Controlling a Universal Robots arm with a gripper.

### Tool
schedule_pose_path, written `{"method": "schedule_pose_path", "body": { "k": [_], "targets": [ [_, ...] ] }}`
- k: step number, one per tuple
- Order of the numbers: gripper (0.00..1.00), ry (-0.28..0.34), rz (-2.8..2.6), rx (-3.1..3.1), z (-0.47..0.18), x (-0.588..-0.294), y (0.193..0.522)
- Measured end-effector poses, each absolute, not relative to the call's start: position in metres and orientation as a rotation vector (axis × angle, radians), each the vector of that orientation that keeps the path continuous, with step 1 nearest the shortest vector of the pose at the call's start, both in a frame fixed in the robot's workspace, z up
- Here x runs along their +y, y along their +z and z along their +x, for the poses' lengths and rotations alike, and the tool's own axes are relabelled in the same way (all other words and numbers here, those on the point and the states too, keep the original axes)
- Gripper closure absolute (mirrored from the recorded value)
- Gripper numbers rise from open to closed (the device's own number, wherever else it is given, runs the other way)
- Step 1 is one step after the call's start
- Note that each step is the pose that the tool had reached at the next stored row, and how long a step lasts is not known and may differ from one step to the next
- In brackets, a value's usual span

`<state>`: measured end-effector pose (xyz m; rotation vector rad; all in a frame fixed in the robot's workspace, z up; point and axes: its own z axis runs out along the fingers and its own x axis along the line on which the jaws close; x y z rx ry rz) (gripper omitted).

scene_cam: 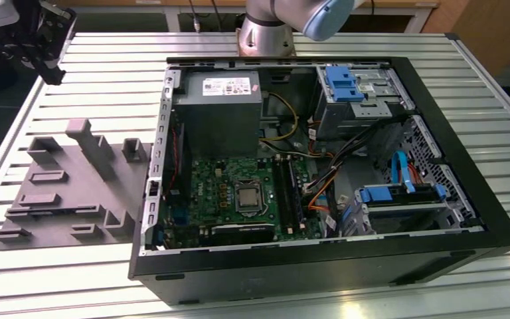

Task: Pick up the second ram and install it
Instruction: 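Reach for the second ram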

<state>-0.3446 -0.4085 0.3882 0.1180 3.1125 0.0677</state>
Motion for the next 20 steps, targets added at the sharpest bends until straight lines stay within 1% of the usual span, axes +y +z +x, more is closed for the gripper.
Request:
{"method": "schedule_pose_path", "body": {
  "k": [20],
  "targets": [
    [0.89, 0.068, 0.118, 3.112, -0.3523, -0.4151, 0.3865]
  ]
}}
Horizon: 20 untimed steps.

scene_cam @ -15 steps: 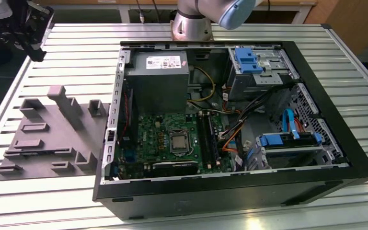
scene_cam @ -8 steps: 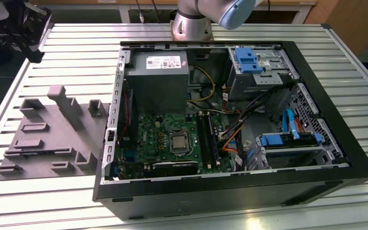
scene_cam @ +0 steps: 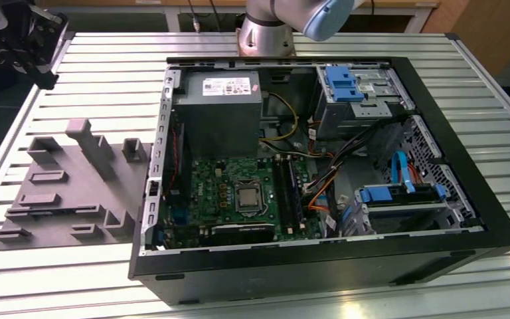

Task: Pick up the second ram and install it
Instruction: 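Reach for the second ram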

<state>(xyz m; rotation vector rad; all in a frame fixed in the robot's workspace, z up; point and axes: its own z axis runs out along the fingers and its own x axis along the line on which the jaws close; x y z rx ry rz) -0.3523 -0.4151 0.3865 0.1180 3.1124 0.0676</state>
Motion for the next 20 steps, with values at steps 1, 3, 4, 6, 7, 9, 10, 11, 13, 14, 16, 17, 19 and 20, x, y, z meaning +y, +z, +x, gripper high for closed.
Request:
{"method": "schedule_pose_path", "body": {
  "k": [1, 3, 4, 6, 7, 9, 10, 11, 13, 14, 16, 17, 19, 20],
  "targets": [
    [0.89, 0.068, 0.118, 3.113, -0.3527, -0.4155, 0.3864],
    [0.89, 0.068, 0.118, 3.113, -0.3534, -0.4162, 0.3862],
    [0.89, 0.068, 0.118, 3.112, -0.3537, -0.4164, 0.3861],
    [0.89, 0.068, 0.118, 3.112, -0.3546, -0.4172, 0.3857],
    [0.89, 0.068, 0.118, 3.112, -0.3550, -0.4175, 0.3856],
    [0.89, 0.068, 0.118, 3.113, -0.3556, -0.4180, 0.3854],
    [0.89, 0.068, 0.118, 3.112, -0.3560, -0.4183, 0.3852],
    [0.89, 0.068, 0.118, 3.112, -0.3564, -0.4186, 0.3851],
    [0.89, 0.068, 0.118, 3.113, -0.3571, -0.4193, 0.3849],
    [0.89, 0.068, 0.118, 3.112, -0.3574, -0.4196, 0.3847],
    [0.89, 0.068, 0.118, 3.112, -0.3581, -0.4203, 0.3845],
    [0.89, 0.068, 0.118, 3.112, -0.3584, -0.4207, 0.3843],
    [0.89, 0.068, 0.118, 3.113, -0.3589, -0.4212, 0.3841],
    [0.89, 0.068, 0.118, 3.112, -0.3592, -0.4214, 0.3839]
  ]
}}
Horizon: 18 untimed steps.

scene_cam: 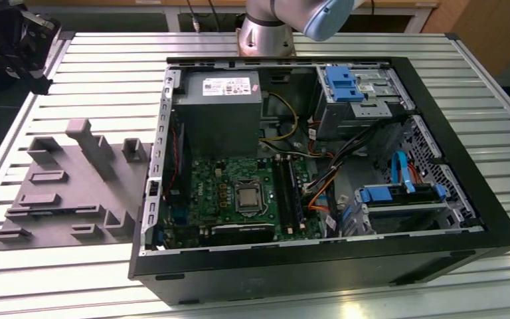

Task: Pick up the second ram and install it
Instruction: 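Reach for the second ram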

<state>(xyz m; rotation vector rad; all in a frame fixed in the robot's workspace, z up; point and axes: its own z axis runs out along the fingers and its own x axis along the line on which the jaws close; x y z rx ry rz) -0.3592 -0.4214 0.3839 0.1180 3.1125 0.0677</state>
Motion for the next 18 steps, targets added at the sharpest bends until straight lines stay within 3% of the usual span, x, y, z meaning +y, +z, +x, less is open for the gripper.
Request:
{"method": "schedule_pose_path", "body": {
  "k": [18],
  "targets": [
    [0.89, 0.068, 0.118, 3.112, -0.3657, -0.4252, 0.3819]
  ]
}}
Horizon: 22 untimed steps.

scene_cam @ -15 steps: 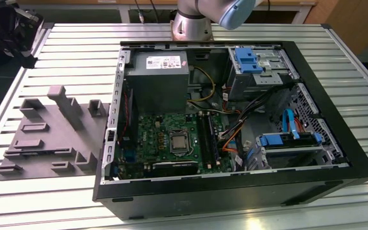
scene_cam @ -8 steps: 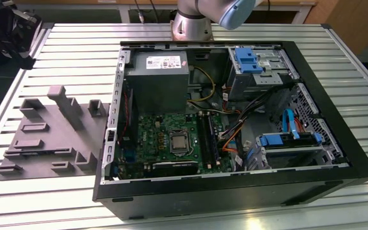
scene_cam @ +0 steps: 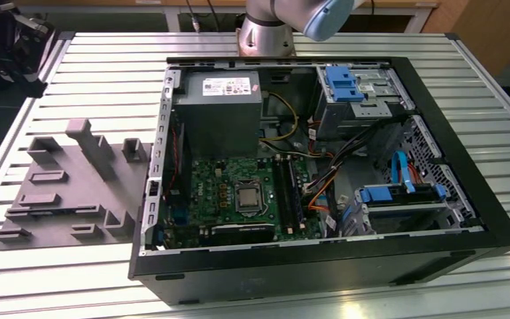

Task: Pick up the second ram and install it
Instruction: 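Reach for the second ram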

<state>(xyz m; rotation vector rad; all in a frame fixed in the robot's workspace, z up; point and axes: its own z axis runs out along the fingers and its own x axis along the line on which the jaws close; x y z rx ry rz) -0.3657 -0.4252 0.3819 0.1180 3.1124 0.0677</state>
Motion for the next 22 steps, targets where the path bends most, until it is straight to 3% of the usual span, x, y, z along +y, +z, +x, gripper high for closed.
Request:
{"method": "schedule_pose_path", "body": {
  "k": [22],
  "targets": [
    [0.89, 0.068, 0.118, 3.113, -0.3740, -0.4307, 0.3792]
  ]
}}
